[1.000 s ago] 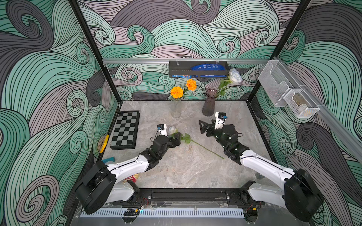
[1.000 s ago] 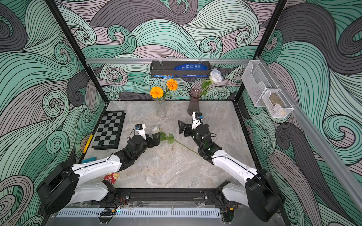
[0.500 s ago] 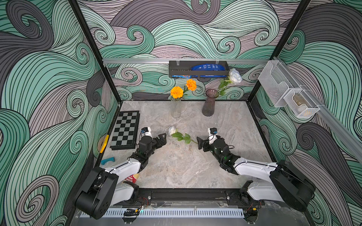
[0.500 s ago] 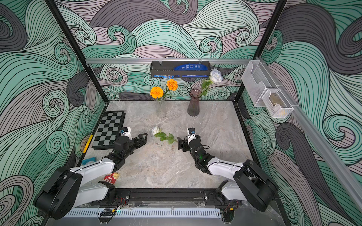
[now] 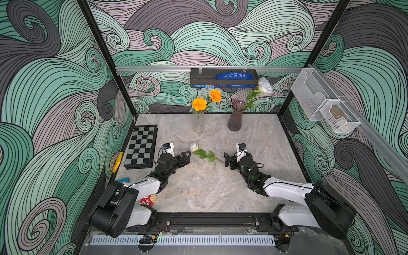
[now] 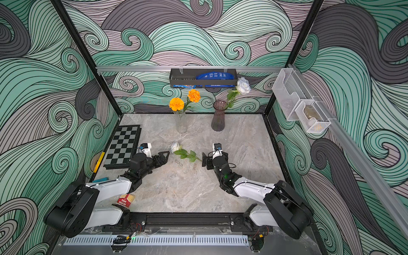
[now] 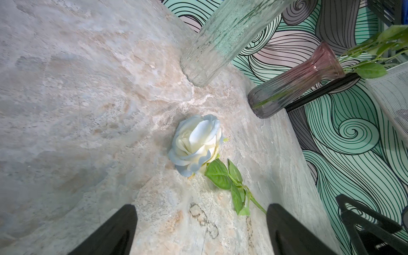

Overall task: Arrange the flowers in different vases according to their colors
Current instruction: Pick up the flower at the center of the board.

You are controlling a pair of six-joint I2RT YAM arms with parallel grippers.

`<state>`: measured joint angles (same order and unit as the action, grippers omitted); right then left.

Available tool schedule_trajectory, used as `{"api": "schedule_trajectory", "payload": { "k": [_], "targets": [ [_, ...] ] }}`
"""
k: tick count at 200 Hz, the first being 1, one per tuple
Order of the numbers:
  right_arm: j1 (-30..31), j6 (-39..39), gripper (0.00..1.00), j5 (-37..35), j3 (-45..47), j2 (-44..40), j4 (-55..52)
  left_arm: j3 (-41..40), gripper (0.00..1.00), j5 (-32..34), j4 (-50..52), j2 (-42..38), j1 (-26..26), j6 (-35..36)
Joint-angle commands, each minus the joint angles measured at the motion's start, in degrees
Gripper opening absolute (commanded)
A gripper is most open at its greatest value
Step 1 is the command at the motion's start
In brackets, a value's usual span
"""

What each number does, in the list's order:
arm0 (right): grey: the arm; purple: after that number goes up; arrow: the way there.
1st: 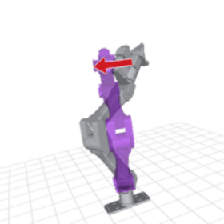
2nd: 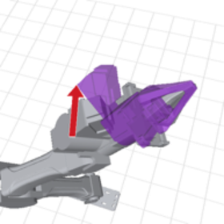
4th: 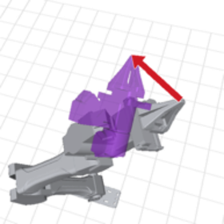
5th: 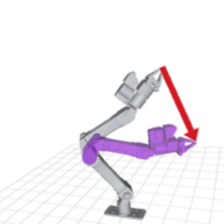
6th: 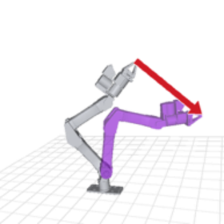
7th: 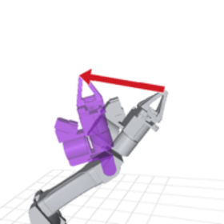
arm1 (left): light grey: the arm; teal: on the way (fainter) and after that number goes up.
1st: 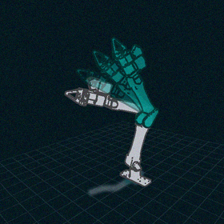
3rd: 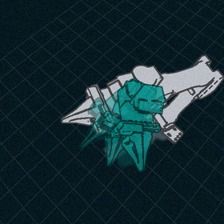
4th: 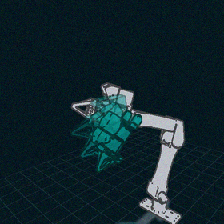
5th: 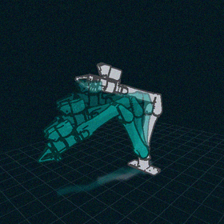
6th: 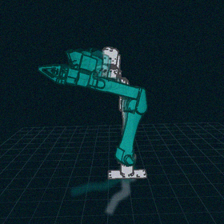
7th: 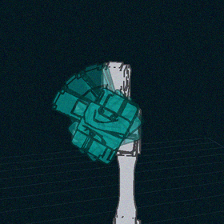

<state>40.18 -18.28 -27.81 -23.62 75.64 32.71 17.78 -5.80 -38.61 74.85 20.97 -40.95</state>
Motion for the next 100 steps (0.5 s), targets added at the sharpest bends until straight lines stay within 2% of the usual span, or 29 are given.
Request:
{"api": "schedule_trajectory", "payload": {
  "k": [1,31,44,49,53,63,82,100],
  "targets": [
    [0.2,-0.9,1.0,0.9,-2.6,1.6,-2.6,0.8,0.95,-2.6,-2.8,-0.3,-0.3,-0.2],
    [0.2,3.1,1.0,0.0,-5.1,2.8,-5.8,1.6,0.95,-8.4,-4.1,-1.3,-0.2,1.4],
    [0.2,5.4,1.0,-1.8,-4.6,2.9,-4.9,5.2,0.94,-9.2,4.0,-3.2,-0.2,7.3],
    [0.2,5.7,1.0,-1.8,-4.2,2.8,-4.5,7.1,0.94,-7.8,9.6,-4.2,0.0,9.5],
    [0.2,6.1,1.0,-1.7,-4.1,2.7,-4.6,8.2,0.92,-3.5,13.0,-5.0,0.7,10.5],
    [0.2,7.0,0.99,0.4,-4.2,2.5,-4.8,7.4,0.93,5.2,14.3,-7.0,2.1,9.7],
    [0.2,9.3,0.97,7.0,-5.6,2.4,-6.4,2.0,0.94,8.7,6.4,-9.4,1.6,4.8],
    [0.2,11.9,0.94,11.7,-8.4,3.9,-9.6,0.9,0.94,9.3,6.2,-11.3,1.5,2.9]
  ]
}}
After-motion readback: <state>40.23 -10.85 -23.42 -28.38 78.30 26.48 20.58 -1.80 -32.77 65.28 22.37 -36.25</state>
